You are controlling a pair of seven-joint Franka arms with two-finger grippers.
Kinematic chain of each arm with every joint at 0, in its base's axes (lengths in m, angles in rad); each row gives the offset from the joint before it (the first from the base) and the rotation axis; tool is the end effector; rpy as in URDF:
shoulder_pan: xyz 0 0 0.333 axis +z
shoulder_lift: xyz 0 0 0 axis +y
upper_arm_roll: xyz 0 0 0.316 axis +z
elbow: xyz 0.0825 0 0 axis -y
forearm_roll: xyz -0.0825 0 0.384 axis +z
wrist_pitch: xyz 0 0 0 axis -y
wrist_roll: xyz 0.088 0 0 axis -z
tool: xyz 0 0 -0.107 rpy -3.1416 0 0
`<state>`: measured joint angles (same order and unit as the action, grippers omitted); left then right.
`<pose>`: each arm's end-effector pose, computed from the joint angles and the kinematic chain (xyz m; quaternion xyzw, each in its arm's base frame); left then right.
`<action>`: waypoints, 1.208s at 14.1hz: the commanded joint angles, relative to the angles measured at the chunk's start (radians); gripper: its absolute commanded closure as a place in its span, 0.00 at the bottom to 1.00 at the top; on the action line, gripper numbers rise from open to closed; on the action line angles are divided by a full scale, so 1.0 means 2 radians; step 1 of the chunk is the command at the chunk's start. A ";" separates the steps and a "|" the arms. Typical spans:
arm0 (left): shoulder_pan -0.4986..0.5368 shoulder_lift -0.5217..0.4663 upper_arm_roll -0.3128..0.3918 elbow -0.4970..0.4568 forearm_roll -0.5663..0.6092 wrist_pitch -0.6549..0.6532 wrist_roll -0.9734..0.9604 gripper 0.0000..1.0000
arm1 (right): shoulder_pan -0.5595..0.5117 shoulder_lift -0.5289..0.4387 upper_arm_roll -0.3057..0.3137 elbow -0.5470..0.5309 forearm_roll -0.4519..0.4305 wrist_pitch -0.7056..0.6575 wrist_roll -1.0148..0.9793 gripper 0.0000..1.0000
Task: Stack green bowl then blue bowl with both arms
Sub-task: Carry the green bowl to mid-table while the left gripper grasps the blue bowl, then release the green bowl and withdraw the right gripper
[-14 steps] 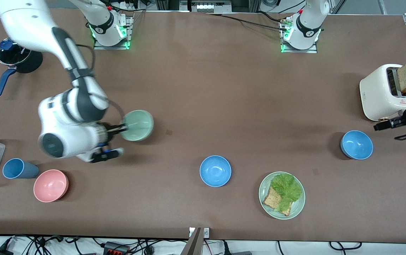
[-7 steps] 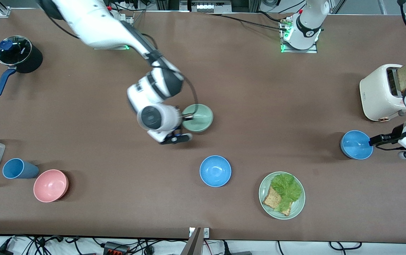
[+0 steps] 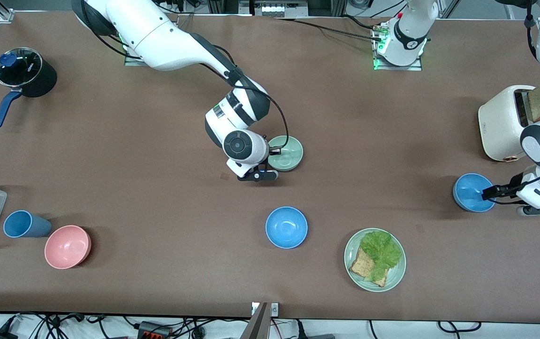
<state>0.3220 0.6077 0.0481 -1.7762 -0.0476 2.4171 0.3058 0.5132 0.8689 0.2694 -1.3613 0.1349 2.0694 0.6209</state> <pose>0.6197 0.2374 0.2194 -0.9988 -0.0451 -0.0169 0.0034 0.5346 0.4854 0.2020 -0.9846 -0.0049 0.1554 0.0800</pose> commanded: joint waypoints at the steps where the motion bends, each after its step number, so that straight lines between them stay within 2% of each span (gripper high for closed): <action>1: 0.029 0.009 -0.028 0.006 -0.013 0.012 0.017 0.00 | 0.004 -0.002 0.003 0.007 0.015 -0.006 0.032 0.00; 3: 0.080 0.020 -0.076 0.006 -0.013 0.023 0.017 0.00 | 0.003 -0.016 0.003 0.022 0.015 -0.025 0.034 0.00; 4: 0.097 0.021 -0.088 0.007 -0.013 0.023 0.017 0.00 | -0.001 -0.020 0.001 0.037 0.011 -0.052 0.035 0.00; 5: 0.103 0.022 -0.094 0.007 -0.012 0.024 0.018 0.06 | -0.007 -0.029 -0.003 0.055 0.009 -0.087 0.035 0.00; 6: 0.101 0.024 -0.095 0.007 -0.011 0.023 0.019 0.19 | -0.019 -0.044 -0.005 0.071 0.005 -0.118 0.035 0.00; 8: 0.099 0.024 -0.094 0.007 -0.011 0.022 0.048 0.35 | -0.047 -0.073 -0.020 0.094 -0.021 -0.162 0.031 0.00; 10: 0.098 0.024 -0.094 0.008 -0.010 0.022 0.056 0.48 | -0.086 -0.103 -0.030 0.095 -0.052 -0.173 0.022 0.00; 11: 0.098 0.024 -0.095 0.008 -0.008 0.022 0.057 0.58 | -0.105 -0.111 -0.030 0.095 -0.062 -0.175 0.020 0.00; 15: 0.097 0.018 -0.095 0.008 -0.006 0.002 0.073 0.95 | -0.169 -0.151 -0.030 0.095 -0.074 -0.183 0.003 0.00; 16: 0.096 0.018 -0.096 0.012 -0.005 -0.023 0.099 0.99 | -0.185 -0.157 -0.030 0.095 -0.074 -0.183 -0.004 0.00; 17: 0.091 0.018 -0.095 0.015 -0.004 -0.042 0.145 0.99 | -0.196 -0.161 -0.030 0.095 -0.074 -0.185 -0.009 0.00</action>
<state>0.5118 0.6486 -0.1387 -1.7668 -0.0501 2.4033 0.4736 0.1590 0.5789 0.1956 -1.1583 0.0009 1.7161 0.6196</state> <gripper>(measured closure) 0.912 0.000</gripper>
